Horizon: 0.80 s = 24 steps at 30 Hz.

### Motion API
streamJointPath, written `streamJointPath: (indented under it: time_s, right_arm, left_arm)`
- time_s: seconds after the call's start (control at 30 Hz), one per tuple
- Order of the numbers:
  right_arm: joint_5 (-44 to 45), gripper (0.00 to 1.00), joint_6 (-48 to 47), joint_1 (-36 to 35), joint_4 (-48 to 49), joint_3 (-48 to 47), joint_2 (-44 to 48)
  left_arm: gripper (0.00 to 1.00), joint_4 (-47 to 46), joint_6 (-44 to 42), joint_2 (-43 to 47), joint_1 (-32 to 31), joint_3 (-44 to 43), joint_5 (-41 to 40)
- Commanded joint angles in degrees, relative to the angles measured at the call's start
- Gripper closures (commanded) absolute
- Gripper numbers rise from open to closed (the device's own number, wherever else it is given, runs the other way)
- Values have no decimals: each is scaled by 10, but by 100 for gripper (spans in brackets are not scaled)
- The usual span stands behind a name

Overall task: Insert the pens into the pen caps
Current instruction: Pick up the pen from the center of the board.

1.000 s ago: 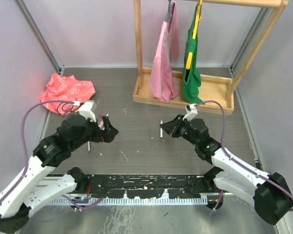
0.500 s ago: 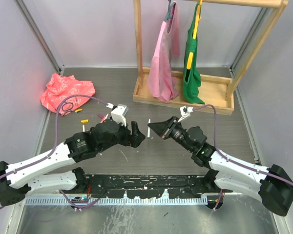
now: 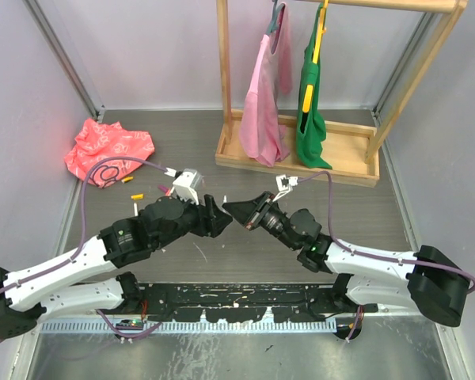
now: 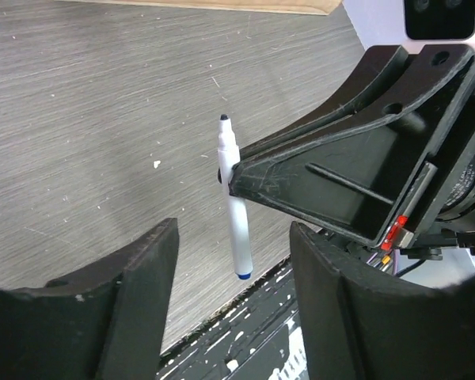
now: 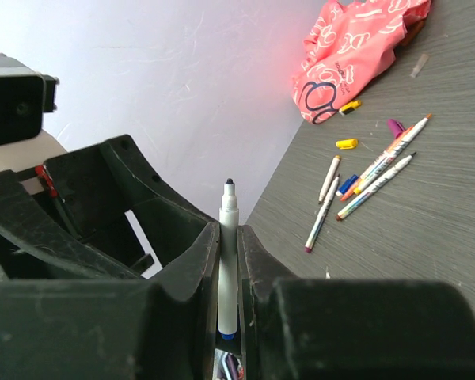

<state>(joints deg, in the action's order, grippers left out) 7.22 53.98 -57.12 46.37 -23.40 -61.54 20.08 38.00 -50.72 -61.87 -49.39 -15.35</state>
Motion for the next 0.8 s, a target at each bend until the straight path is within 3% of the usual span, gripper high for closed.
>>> streamJointPath:
  time_s: [0.0, 0.2, 0.63, 0.77]
  right_arm:
    - [17, 99, 2, -8, 64, -37, -4]
    - [-3, 97, 0, -15, 68, -52, -11]
    - [-26, 96, -29, -27, 68, -58, -32]
    - [-27, 95, -31, -29, 70, -58, -32]
  left_arm:
    - [44, -44, 8, 18, -2, 15, 2]
    - [54, -57, 12, 26, -2, 27, 3]
    - [57, -41, -1, 51, -2, 10, -21]
    - [62, -33, -1, 59, -3, 10, -38]
